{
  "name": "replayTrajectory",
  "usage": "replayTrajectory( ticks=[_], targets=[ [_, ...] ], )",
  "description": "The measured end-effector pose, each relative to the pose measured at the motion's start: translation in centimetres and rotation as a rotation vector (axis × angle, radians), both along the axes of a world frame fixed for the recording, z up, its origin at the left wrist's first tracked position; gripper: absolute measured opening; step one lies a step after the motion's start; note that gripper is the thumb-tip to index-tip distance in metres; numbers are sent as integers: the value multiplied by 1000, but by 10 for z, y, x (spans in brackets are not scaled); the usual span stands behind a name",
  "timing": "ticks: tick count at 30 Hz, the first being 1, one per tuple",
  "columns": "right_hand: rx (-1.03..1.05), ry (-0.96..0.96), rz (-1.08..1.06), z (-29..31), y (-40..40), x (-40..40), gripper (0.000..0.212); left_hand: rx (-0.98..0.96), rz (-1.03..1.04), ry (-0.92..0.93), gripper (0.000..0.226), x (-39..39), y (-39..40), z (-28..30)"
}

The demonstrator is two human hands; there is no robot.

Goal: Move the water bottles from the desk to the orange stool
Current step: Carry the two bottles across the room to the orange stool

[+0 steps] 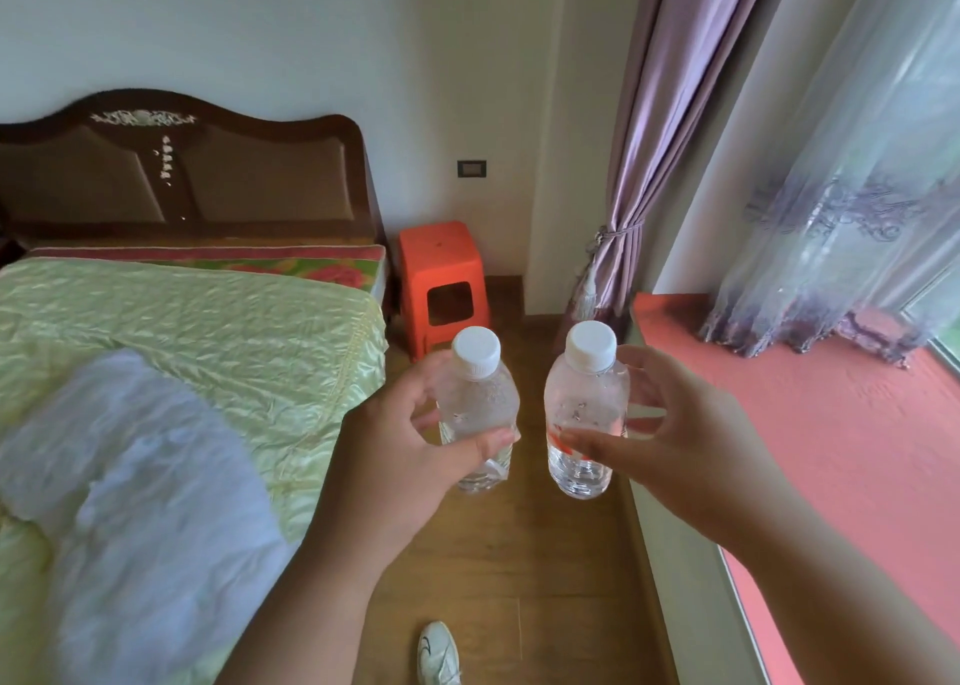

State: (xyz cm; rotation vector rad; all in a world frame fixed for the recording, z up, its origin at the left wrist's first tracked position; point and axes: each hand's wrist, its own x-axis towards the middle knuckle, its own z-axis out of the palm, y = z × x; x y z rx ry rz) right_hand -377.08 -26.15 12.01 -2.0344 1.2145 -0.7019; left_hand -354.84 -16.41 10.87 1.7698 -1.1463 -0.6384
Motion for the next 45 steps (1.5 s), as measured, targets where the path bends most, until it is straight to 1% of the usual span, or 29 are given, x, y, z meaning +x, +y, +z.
replayTrajectory(
  ticks=[4, 7, 11, 14, 17, 24, 29, 33, 40, 45],
  targets=[
    [-7, -1, -38, 2, -34, 45, 81, -21, -14, 0, 77, 48, -38, 1],
    [-9, -17, -69, 3, -54, 78, 82, -19, -28, -19, 79, 85, -62, 1],
    [-4, -57, -98, 4, -73, 116, 75, -10, -40, -33, 80, 126, -86, 0],
    [8, -49, -91, 0, -85, 140, 68, -10, -51, -35, 80, 150, -98, -4],
    [19, -41, -85, -2, -98, 160, 70, -2, -48, -21, 79, 169, -109, -7],
    [32, -31, -39, -13, -146, 198, 73, 29, -34, 9, 77, 199, -147, -14],
    [36, -20, 7, -18, -198, 226, 74, 30, 12, 4, 74, 219, -185, -15],
    [61, -40, 48, -18, -251, 247, 70, 31, 42, -9, 71, 231, -226, -10],
    [76, -58, 95, -15, -347, 272, 80, -9, 92, -46, 70, 248, -315, 3],
    [62, -20, 98, -12, -406, 279, 79, -22, 124, -18, 71, 251, -367, 0]
  ],
)
